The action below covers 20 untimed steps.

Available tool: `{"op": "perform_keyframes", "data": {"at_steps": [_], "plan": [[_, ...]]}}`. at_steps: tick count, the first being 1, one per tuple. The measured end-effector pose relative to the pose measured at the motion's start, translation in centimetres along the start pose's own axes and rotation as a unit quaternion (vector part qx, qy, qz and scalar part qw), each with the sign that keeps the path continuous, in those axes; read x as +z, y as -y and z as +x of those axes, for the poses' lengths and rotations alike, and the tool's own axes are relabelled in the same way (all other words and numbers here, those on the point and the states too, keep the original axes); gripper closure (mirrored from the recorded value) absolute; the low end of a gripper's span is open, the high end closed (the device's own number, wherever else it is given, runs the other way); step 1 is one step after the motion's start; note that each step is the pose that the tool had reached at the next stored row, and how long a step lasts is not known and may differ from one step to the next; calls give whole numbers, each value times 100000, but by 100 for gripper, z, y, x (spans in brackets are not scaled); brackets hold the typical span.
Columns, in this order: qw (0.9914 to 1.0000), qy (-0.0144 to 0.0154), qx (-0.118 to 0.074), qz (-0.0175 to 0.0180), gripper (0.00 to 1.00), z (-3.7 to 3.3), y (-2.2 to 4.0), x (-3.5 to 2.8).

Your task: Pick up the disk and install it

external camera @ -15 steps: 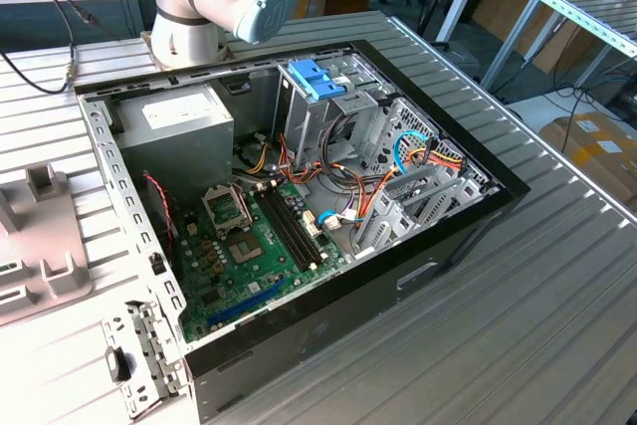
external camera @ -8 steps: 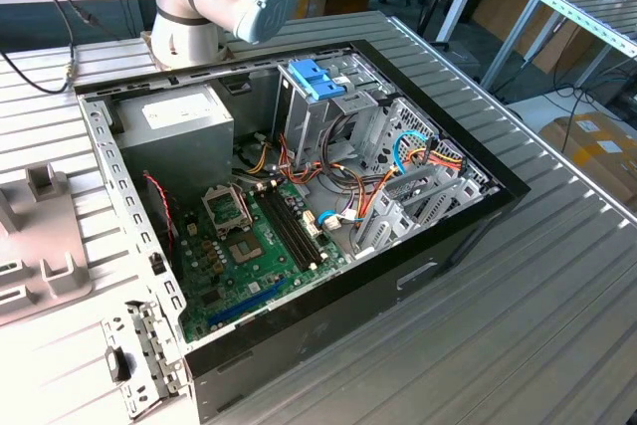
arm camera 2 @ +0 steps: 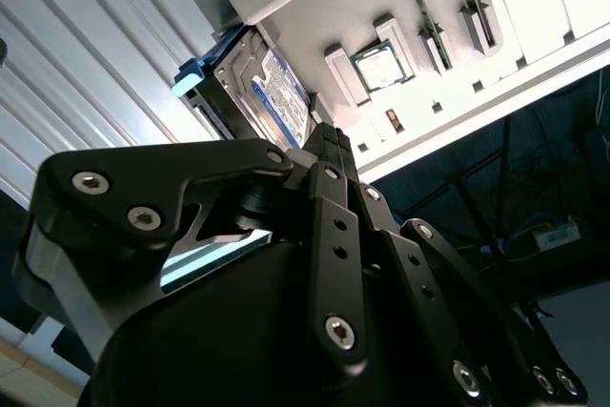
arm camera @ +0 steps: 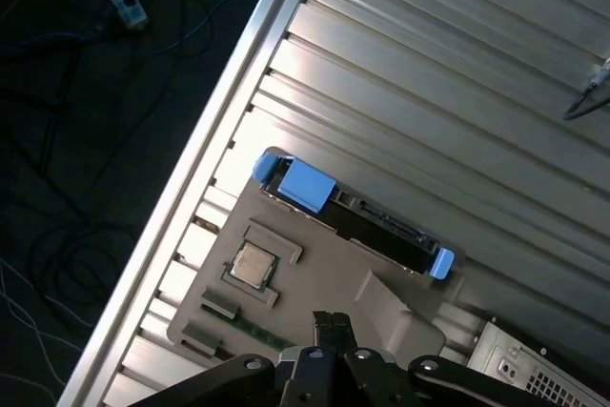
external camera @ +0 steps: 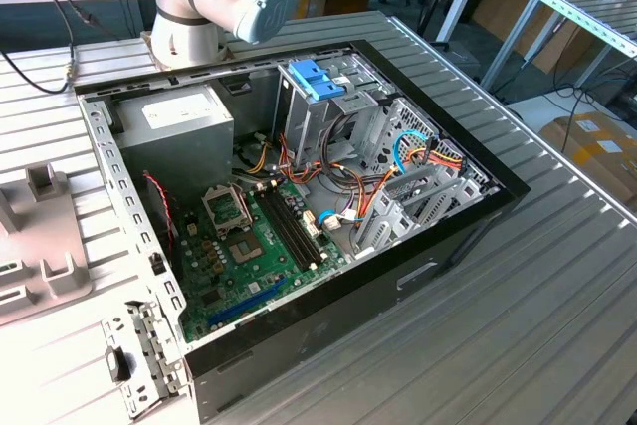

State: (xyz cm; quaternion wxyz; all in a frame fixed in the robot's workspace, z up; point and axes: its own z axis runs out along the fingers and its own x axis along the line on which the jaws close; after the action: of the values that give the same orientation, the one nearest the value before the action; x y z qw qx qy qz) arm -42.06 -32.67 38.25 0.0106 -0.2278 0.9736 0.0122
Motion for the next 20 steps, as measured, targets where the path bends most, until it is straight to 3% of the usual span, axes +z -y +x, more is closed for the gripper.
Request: {"op": "perform_keyframes", "data": {"at_steps": [14, 20], "plan": [[99958, -56, -2909, -75, 89, 0, 0, 0], [99894, -85, -4603, -120, 89, 0, 0, 0]]}}
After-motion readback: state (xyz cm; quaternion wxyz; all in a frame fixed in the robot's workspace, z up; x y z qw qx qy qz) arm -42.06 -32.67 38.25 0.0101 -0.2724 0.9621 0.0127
